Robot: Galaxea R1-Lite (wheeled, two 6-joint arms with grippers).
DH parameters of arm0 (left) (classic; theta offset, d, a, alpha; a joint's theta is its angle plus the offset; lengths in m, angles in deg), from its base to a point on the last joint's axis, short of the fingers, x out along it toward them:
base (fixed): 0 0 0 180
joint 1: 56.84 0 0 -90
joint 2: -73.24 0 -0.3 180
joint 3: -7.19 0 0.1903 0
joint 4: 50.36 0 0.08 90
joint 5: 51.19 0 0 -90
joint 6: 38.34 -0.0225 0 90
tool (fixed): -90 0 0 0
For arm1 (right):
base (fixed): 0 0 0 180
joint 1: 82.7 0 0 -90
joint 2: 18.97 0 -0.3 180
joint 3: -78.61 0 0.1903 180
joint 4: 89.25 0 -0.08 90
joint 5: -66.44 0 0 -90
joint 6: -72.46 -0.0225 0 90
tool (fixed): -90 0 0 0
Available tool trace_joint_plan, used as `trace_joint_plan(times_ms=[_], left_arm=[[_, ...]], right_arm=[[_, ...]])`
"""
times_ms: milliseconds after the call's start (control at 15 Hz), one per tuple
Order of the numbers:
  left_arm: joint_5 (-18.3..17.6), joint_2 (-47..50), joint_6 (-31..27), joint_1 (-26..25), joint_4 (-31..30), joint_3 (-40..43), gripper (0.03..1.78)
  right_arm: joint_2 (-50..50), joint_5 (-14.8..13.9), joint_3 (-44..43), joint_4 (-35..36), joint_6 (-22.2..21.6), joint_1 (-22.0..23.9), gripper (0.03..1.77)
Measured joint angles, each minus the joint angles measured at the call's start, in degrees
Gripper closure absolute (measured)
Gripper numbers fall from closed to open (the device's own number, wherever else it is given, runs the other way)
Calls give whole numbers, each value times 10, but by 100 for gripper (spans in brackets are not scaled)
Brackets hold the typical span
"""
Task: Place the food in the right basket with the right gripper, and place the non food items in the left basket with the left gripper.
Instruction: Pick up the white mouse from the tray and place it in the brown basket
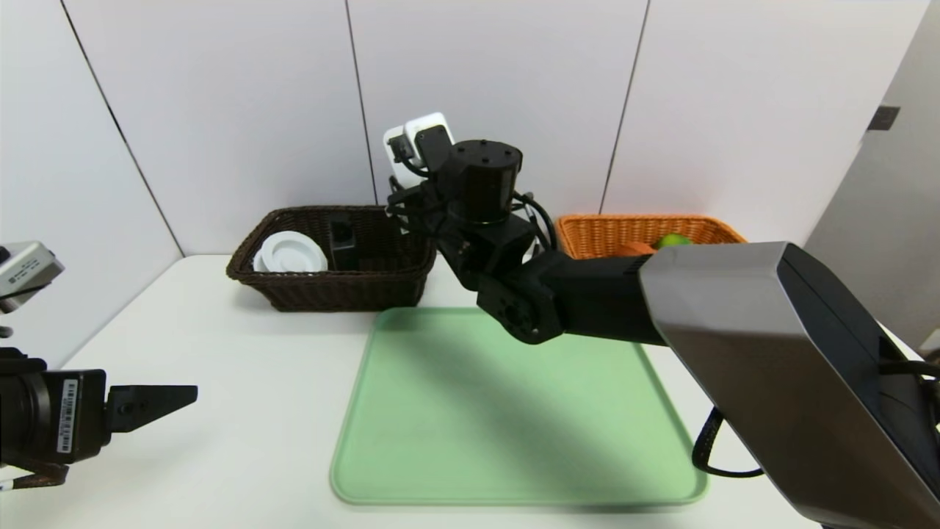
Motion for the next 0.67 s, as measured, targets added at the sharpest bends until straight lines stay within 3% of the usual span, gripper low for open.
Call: trace_joint_plan(times_ms=[533, 667], left_arm=[[0, 7, 3, 0, -8, 3, 12], [-1, 11, 9, 0, -34, 7, 12]], right_arm=[[-4, 50, 0, 5, -37, -22, 79], [-9, 66, 0, 7, -52, -16, 79]])
